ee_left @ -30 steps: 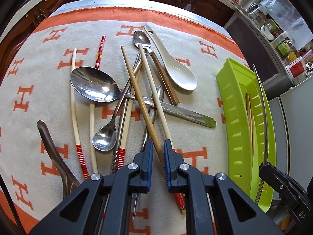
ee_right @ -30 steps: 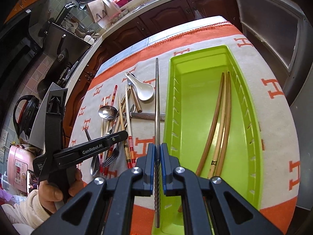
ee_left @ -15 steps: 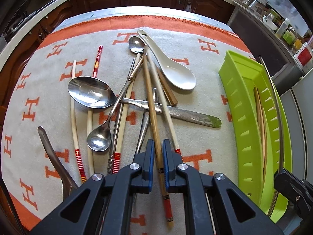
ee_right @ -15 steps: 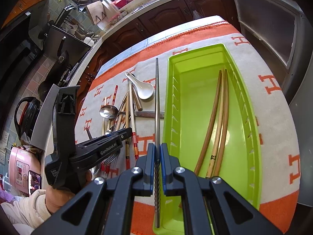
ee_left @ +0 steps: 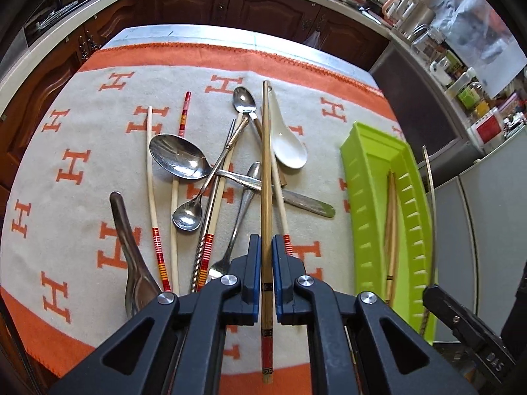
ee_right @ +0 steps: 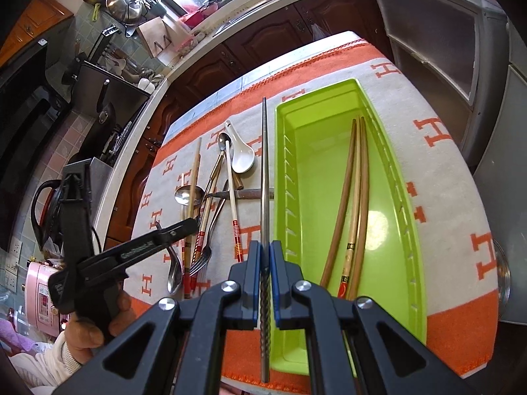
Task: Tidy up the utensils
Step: 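Lift the silver chopstick with the right tool while the left tool carries the wooden one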
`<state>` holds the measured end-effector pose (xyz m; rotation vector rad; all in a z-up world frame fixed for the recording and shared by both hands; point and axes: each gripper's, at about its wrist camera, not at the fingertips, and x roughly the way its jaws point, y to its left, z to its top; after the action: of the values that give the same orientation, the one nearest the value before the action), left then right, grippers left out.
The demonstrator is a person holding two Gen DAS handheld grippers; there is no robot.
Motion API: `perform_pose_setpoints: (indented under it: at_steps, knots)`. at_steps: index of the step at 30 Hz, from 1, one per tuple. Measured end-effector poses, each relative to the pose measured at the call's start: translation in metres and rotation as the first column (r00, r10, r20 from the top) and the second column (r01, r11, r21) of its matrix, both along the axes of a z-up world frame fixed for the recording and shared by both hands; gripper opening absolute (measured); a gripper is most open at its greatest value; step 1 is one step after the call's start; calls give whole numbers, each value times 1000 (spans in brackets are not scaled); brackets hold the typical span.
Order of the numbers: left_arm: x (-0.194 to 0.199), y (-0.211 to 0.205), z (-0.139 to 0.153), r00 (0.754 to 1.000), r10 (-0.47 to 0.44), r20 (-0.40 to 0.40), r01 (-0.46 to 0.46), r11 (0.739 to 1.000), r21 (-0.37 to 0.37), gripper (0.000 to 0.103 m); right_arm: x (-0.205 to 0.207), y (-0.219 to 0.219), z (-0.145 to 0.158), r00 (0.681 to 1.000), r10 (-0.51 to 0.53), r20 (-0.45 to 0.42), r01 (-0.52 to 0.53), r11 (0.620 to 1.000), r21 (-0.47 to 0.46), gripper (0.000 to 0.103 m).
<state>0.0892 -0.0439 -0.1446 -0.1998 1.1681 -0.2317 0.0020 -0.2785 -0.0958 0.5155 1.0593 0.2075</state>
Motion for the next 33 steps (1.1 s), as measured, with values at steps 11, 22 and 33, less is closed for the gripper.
perform_pose_setpoints:
  at_steps: [11, 22, 33]
  knots:
    - [-31, -25, 64, 991, -92, 95, 100, 991, -84, 4, -16, -19, 13, 998, -67, 18, 68, 995, -69, 5]
    - [-32, -84, 68, 977, -197, 80, 203, 976, -79, 4, -21, -39, -1, 995, -95, -22, 92, 990, -103, 5]
    - [-25, -111, 45, 975, -214, 61, 216, 976, -27, 4, -20, -43, -11, 995, -90, -49, 85, 992, -96, 5]
